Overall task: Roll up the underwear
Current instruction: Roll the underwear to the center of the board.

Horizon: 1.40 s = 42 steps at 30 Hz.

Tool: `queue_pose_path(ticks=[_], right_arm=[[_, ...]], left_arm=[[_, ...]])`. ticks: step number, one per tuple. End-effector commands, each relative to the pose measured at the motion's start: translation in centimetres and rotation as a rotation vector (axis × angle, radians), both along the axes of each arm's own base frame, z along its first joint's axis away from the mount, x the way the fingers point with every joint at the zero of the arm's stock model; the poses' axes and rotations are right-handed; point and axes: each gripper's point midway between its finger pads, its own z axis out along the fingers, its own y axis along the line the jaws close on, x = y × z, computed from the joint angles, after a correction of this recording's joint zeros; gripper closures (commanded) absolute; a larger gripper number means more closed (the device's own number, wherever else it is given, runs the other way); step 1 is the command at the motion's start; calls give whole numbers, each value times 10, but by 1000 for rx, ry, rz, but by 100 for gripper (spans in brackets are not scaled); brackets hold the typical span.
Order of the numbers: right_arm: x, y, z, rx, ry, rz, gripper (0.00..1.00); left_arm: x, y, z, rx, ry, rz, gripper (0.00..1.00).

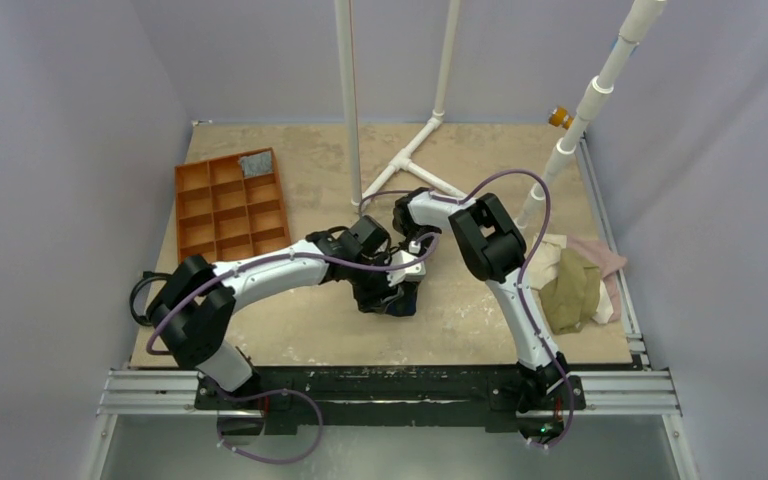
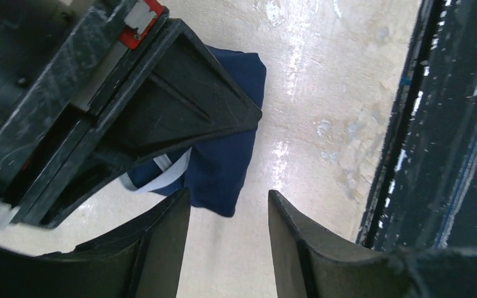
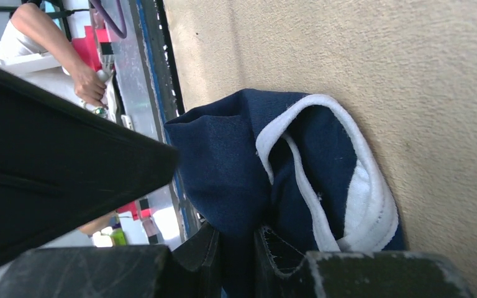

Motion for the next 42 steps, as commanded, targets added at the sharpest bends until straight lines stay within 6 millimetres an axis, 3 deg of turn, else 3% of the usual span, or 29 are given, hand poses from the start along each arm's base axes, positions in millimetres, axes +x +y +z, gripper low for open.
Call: queue_pose_path(ticks=[1, 12, 26, 30, 37, 42], right_arm=[[31, -9, -51, 6, -234, 107, 85], [28, -12, -55, -6, -224, 116, 86], [27, -13, -56, -10, -218, 119, 86], [29, -13, -55, -10, -226, 116, 85], [30, -14, -54, -10, -226, 106, 77], [36, -15, -46, -7, -246, 92, 63]], left_arm=[[15, -18, -6, 11, -70, 23, 51], [10, -31, -29, 45, -61, -14, 50], [4, -33, -53, 90, -25, -18, 60], [-1, -33, -63, 99, 3, -19, 70], [-13, -31, -74, 108, 66, -37, 98], [-15, -30, -78, 113, 79, -35, 100]])
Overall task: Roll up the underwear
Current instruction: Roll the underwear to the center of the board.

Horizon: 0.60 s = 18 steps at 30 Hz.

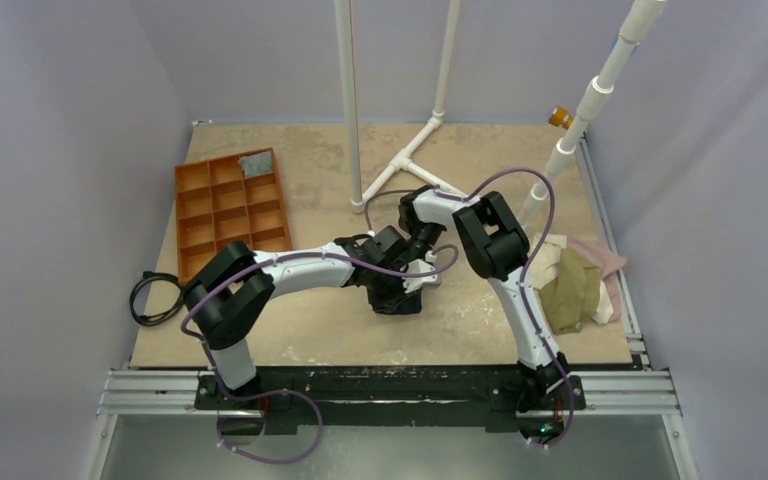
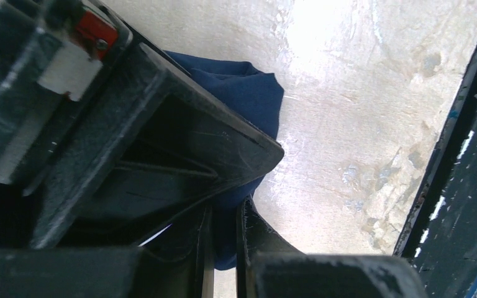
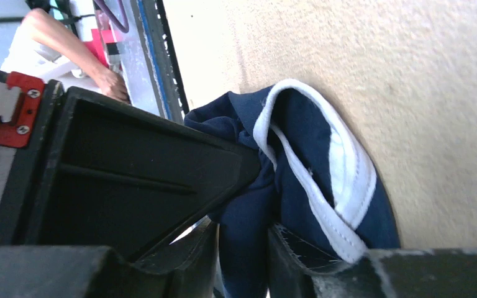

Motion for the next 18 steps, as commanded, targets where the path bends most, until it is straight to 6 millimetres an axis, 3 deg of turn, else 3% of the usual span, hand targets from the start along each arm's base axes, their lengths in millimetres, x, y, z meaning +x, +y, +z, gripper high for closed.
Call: queue_pose_path(ticks=[1, 7, 18], right_arm=[[37, -7, -46, 33, -272, 102, 60], [48, -17, -35, 25, -307, 79, 47], [56, -42, -24, 2, -319, 54, 46]], left_arm=[[-19, -3, -32, 19, 92, -30, 100], [-19, -2, -40, 44, 103, -33, 100], [-15, -1, -46, 79, 105, -13, 100]])
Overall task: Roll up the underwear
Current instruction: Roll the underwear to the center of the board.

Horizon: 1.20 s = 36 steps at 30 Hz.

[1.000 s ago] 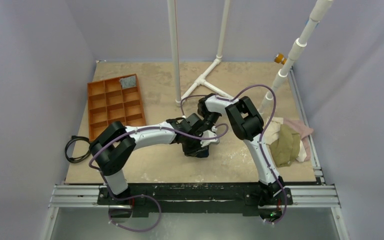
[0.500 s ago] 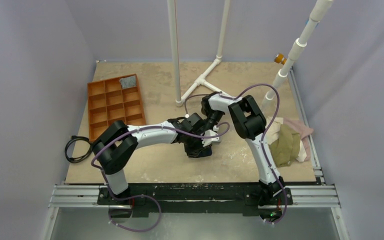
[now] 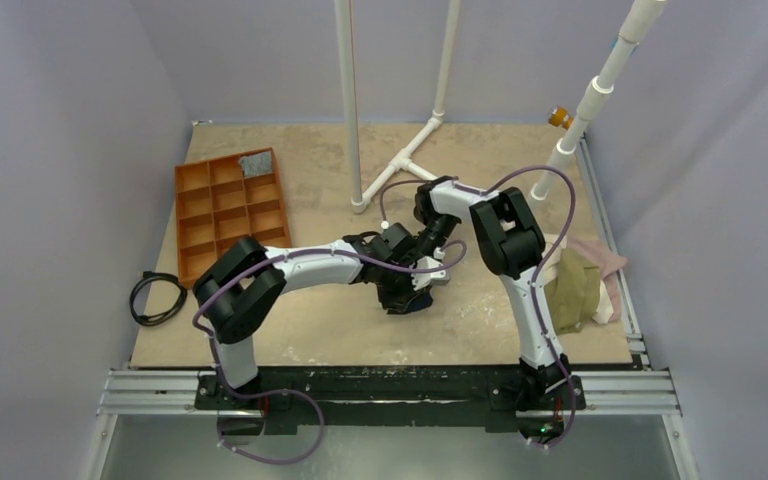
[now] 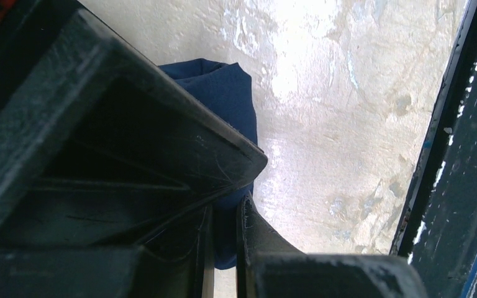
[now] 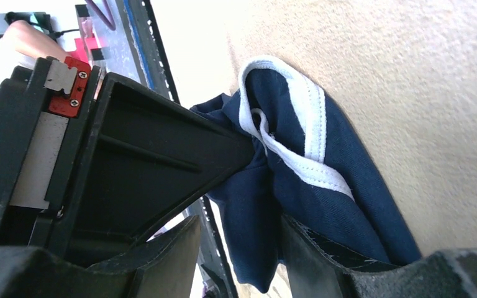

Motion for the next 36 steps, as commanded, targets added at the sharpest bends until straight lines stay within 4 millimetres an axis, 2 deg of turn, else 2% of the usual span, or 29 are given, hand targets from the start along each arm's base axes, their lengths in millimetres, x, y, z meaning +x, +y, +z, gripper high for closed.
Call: queue_pose_path(ticks=[1, 11, 17, 26, 30, 36], right_arm=[[39, -14, -34, 35, -273, 110, 46], [27, -25, -21, 104, -248, 94, 47], [45, -37, -30, 56, -316, -16, 47], [54, -51, -41, -9, -222, -161, 48], [54, -57, -38, 0, -189, -194, 47], [58, -77, -33, -39, -238, -215, 46]], left_arm=[[-16, 20, -46, 133, 68, 3, 100], [-16, 20, -47, 147, 90, 19, 100], [-16, 20, -45, 133, 91, 26, 100], [-15, 21, -45, 138, 89, 37, 100], [-16, 21, -46, 142, 94, 39, 100], [-15, 21, -47, 144, 94, 44, 100]])
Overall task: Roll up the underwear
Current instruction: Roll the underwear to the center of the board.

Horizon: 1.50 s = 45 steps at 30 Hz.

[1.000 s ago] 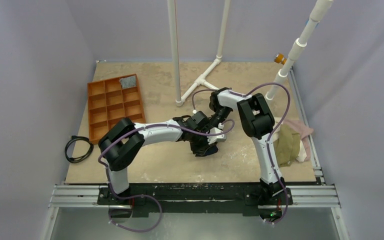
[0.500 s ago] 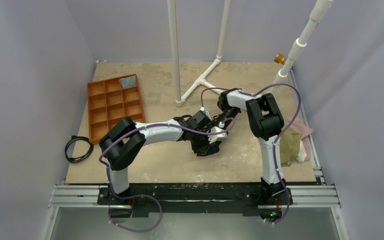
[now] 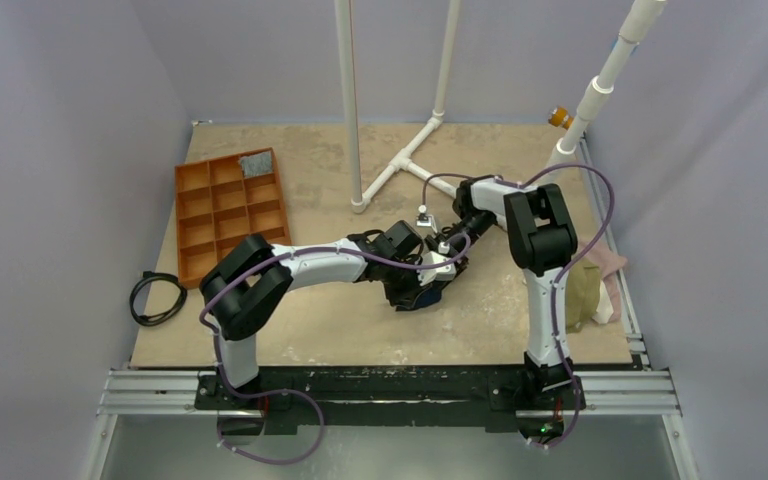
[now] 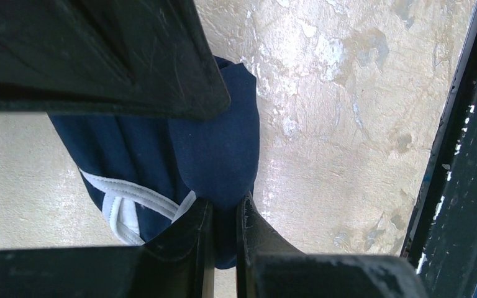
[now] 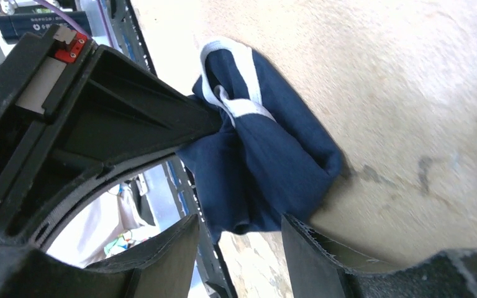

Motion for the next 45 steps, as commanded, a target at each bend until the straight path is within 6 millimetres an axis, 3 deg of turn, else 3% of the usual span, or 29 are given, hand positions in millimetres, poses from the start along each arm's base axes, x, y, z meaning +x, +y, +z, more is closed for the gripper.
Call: queue_pose_path(ticks=[1, 14, 32, 41, 45], right_arm=[[32, -33, -33, -99, -230, 45, 46], [36, -47, -10, -118, -355, 38, 46], [16, -67, 0, -225, -538, -42, 45], [25, -83, -1, -348, -637, -138, 42], [34, -87, 9, -373, -693, -191, 41]], left_arm=[[-24, 41, -48, 195, 100, 14, 100], [-19, 42, -48, 193, 135, 48, 100], [6, 48, -46, 142, 431, 181, 100], [14, 46, -46, 125, 454, 182, 100], [12, 45, -48, 129, 488, 177, 100]])
